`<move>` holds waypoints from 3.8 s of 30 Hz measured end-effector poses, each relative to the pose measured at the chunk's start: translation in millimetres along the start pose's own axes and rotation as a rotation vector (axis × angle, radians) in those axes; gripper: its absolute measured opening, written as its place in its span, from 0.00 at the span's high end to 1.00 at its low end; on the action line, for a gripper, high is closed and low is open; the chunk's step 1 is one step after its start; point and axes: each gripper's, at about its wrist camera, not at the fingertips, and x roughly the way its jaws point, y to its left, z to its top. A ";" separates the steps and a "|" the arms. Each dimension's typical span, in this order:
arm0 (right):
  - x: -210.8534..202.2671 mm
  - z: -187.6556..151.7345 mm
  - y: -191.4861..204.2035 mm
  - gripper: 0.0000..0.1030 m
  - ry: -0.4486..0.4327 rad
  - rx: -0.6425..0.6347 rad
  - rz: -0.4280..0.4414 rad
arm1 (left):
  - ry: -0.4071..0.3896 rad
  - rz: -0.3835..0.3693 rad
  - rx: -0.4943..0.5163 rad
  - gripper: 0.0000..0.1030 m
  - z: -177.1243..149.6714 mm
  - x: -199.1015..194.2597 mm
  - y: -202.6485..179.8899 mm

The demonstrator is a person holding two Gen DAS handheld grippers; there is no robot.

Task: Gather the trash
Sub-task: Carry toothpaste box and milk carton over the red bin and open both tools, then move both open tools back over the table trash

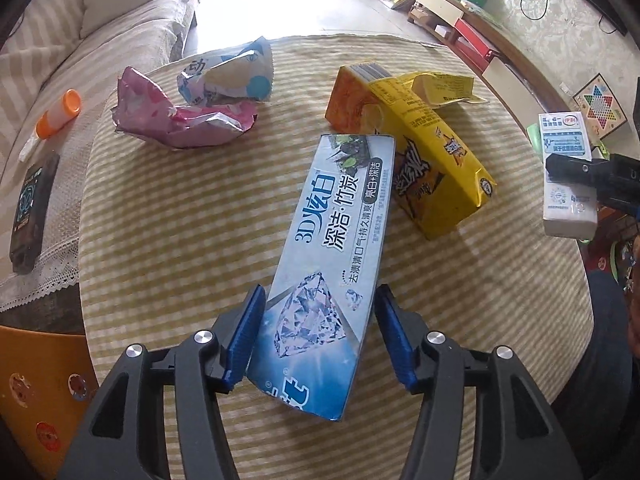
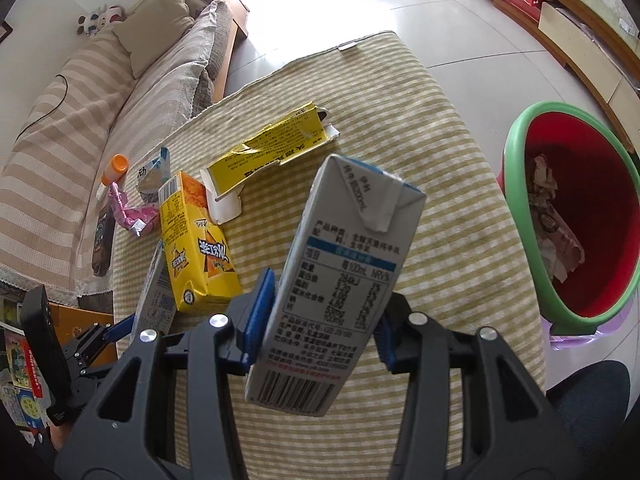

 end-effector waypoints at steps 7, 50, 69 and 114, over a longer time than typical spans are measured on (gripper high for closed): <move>-8.6 -3.5 -10.1 0.57 -0.010 0.010 -0.007 | 0.021 0.008 0.050 0.46 27.2 14.6 -13.4; -123.3 25.4 -164.8 0.57 -0.218 0.164 -0.053 | -0.215 -0.151 0.202 0.56 133.3 -48.8 -225.8; -136.3 28.1 -259.5 0.57 -0.214 0.216 -0.092 | -0.165 -0.343 0.291 0.55 160.7 -8.8 -349.3; -105.1 22.4 -106.6 0.05 -0.217 -0.128 -0.099 | -0.296 -0.184 -0.048 0.08 93.0 -70.8 -169.9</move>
